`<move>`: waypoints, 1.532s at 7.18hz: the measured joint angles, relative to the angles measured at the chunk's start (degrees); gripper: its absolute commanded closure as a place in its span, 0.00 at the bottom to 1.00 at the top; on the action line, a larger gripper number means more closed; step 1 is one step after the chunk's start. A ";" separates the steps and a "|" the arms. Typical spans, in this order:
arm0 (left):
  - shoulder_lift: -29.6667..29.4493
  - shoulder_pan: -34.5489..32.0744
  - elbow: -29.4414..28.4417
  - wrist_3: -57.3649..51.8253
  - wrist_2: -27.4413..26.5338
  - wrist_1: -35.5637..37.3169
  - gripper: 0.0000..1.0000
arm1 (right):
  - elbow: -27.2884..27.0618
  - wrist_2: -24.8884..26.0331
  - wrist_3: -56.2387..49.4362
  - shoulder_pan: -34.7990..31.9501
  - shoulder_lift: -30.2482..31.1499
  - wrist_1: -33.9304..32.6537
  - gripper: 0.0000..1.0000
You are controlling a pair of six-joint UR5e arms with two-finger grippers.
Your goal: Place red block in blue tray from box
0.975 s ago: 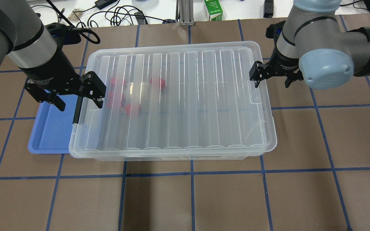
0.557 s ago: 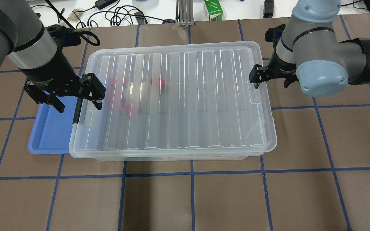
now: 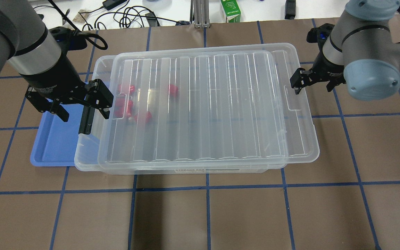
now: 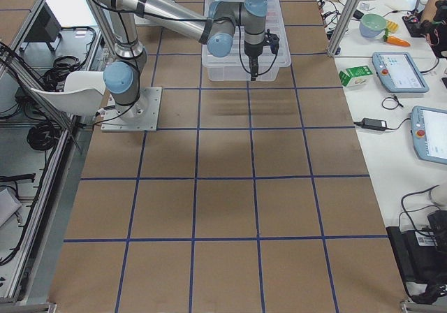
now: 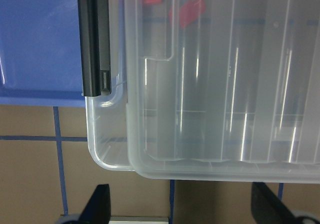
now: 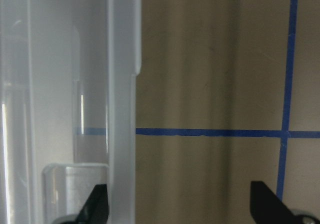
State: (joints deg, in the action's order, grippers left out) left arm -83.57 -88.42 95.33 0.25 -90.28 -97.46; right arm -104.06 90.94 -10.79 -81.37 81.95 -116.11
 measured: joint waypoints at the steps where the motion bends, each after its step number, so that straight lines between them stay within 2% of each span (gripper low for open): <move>1: 0.04 0.00 0.02 0.01 -0.04 0.01 0.00 | 0.00 0.38 -1.95 1.21 0.03 -0.01 0.00; 11: 0.30 0.00 -0.34 0.01 -0.03 0.37 0.00 | 0.60 0.78 -16.01 12.49 0.31 0.06 0.00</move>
State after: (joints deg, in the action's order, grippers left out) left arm -83.27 -88.42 94.99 0.26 -90.32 -97.09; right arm -103.46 91.72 -26.80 -68.88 82.26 -116.05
